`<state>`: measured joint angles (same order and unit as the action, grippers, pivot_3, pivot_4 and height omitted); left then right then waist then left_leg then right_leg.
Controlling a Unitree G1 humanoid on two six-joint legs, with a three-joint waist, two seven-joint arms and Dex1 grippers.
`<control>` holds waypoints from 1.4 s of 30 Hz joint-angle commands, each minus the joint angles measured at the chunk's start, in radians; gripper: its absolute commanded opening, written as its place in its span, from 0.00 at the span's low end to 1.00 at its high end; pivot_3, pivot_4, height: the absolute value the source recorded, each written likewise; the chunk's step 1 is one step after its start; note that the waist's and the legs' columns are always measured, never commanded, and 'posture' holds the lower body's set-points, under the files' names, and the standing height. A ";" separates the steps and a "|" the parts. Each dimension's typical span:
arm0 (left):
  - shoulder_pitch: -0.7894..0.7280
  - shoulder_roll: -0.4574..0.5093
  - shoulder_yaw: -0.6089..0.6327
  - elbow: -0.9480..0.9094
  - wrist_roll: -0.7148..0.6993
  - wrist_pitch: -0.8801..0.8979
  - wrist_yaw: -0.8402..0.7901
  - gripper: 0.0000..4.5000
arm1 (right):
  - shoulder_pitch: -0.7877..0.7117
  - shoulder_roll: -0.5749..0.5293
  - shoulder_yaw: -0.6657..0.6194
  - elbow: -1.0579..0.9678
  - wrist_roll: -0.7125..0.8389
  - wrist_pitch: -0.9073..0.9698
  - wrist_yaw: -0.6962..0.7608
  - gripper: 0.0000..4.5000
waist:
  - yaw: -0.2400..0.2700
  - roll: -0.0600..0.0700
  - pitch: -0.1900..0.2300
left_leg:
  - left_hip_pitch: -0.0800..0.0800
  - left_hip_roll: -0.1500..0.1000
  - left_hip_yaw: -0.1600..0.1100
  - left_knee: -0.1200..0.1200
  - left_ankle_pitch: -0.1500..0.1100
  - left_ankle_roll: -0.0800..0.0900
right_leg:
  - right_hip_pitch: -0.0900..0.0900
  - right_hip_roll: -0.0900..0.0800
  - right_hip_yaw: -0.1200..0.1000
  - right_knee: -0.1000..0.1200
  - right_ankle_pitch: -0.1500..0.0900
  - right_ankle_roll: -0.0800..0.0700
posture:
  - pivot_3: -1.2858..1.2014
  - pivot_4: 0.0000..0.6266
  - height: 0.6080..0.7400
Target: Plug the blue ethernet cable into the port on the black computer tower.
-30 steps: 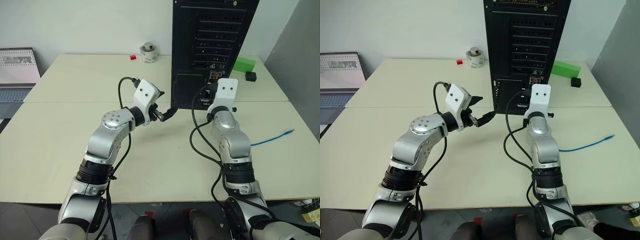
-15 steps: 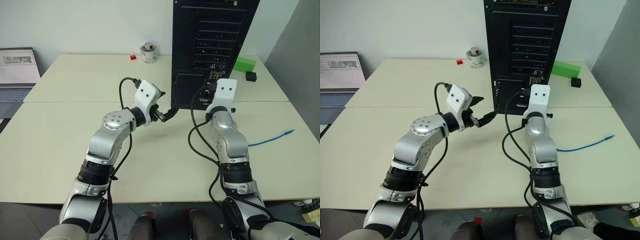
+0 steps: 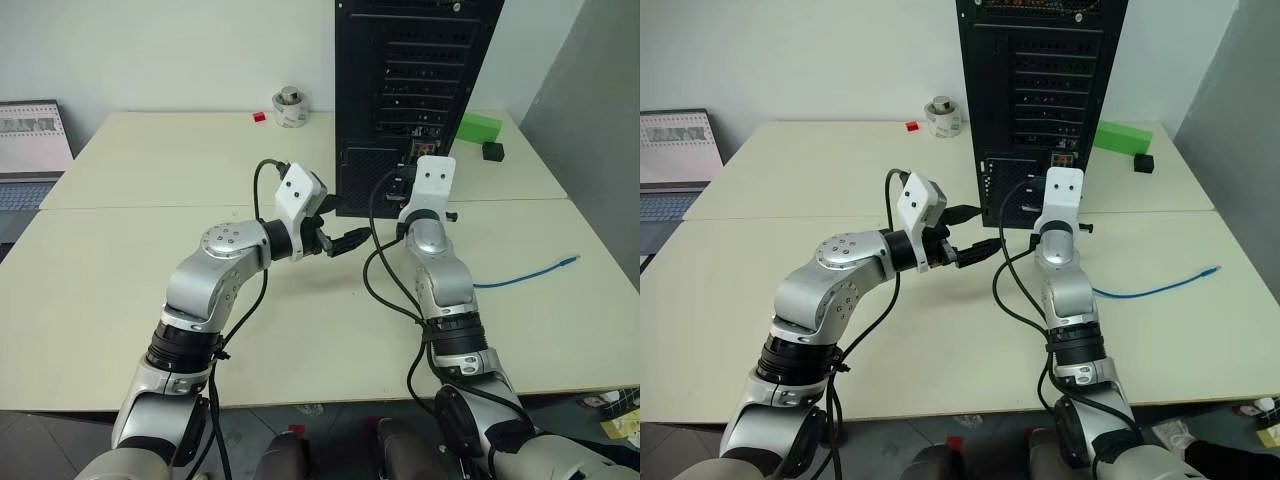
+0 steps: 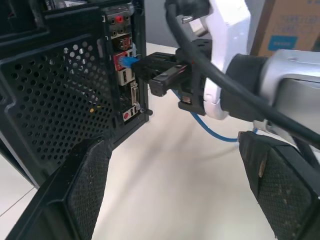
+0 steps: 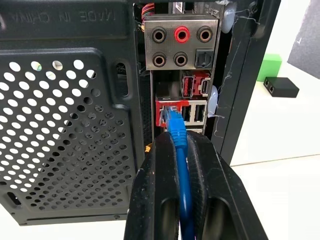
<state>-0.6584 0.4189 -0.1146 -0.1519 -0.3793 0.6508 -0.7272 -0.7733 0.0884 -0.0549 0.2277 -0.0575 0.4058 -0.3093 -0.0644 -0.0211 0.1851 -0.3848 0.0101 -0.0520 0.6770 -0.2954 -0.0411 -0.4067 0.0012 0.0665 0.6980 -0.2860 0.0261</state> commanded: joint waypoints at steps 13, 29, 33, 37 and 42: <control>-0.054 0.029 0.025 0.083 0.036 -0.092 -0.038 0.93 | -0.060 -0.013 0.003 0.043 -0.005 -0.060 0.013 0.00 | -0.008 0.000 0.000 | 0.000 0.000 0.001 0.000 0.001 0.001 | 0.000 0.000 0.001 0.000 0.001 0.000 | 0.52 0.24 1.00; -0.141 0.031 0.025 0.240 0.083 -0.214 -0.083 0.94 | -0.044 -0.024 0.003 0.030 0.006 -0.047 0.063 0.08 | -0.019 0.000 0.000 | 0.000 0.000 0.000 0.000 0.001 0.001 | 0.000 0.000 0.001 0.000 0.001 0.000 | 0.52 0.24 1.00; -0.141 0.029 0.026 0.245 0.088 -0.221 -0.083 0.94 | -0.028 -0.027 0.004 0.005 0.006 -0.039 0.077 0.28 | -0.019 0.000 0.000 | 0.000 0.000 0.000 -0.001 0.001 0.001 | 0.000 0.000 0.001 0.000 0.001 0.001 | 0.52 0.24 1.00; -0.140 0.031 0.026 0.254 0.101 -0.237 -0.080 0.94 | -0.011 -0.033 0.006 -0.030 0.005 -0.022 0.088 0.44 | -0.019 0.000 0.000 | -0.002 0.000 0.000 -0.002 0.001 0.001 | -0.002 0.000 0.001 -0.001 0.001 0.000 | 0.52 0.24 1.00; -0.122 0.039 0.029 0.258 0.131 -0.256 -0.057 0.94 | 0.043 -0.056 0.012 -0.152 0.006 0.027 0.127 0.71 | -0.016 0.000 0.000 | -0.016 -0.001 0.000 -0.001 0.003 -0.003 | -0.015 -0.002 0.001 -0.001 0.001 0.000 | 0.52 0.24 1.00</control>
<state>-0.7703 0.4460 -0.1101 0.1253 -0.2637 0.4215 -0.8041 -0.7431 0.0495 -0.0531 0.1875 -0.0557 0.4089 -0.2101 -0.0805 -0.0210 0.1851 -0.4011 0.0090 -0.0523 0.6760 -0.2918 -0.0443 -0.4214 -0.0012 0.0671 0.6972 -0.2849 0.0262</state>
